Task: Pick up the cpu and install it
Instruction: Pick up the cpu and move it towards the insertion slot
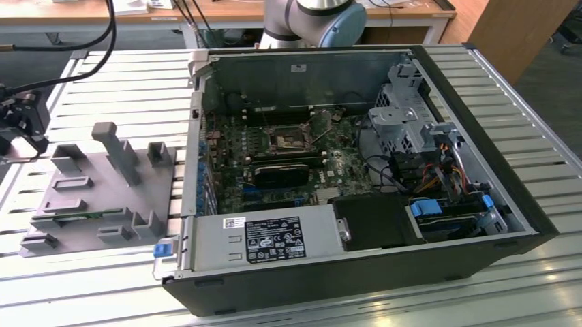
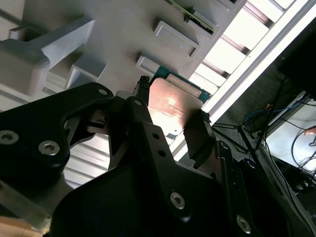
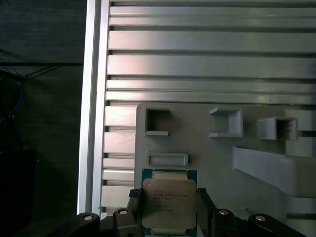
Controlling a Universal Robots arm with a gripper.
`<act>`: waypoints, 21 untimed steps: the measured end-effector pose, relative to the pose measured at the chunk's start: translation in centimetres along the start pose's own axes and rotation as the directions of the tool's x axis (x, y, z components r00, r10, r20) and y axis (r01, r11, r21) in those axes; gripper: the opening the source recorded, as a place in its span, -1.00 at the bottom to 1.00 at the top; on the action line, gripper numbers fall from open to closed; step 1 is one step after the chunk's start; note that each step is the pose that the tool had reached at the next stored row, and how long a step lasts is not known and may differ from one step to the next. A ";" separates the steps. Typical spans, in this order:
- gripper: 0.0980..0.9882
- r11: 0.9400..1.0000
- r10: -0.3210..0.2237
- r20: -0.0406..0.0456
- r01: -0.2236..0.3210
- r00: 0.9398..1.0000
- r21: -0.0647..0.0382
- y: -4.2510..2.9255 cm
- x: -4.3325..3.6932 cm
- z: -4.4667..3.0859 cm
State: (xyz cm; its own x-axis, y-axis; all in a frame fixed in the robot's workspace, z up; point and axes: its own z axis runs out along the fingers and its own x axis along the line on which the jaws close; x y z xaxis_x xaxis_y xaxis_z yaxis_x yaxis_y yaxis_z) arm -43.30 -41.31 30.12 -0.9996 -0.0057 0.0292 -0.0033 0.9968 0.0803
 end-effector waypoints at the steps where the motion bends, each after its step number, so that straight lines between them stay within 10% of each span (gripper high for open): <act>1: -0.02 1.000 0.000 0.000 0.000 1.000 0.000 0.01 0.00 -0.05; 21: -0.02 1.000 0.000 0.000 0.000 1.000 0.000 0.11 0.03 -1.07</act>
State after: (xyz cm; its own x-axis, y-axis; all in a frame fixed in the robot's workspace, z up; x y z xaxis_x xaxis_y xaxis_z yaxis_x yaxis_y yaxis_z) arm -43.30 -41.29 31.20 -0.9996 -0.0056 0.0292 -0.0033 0.9968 0.0802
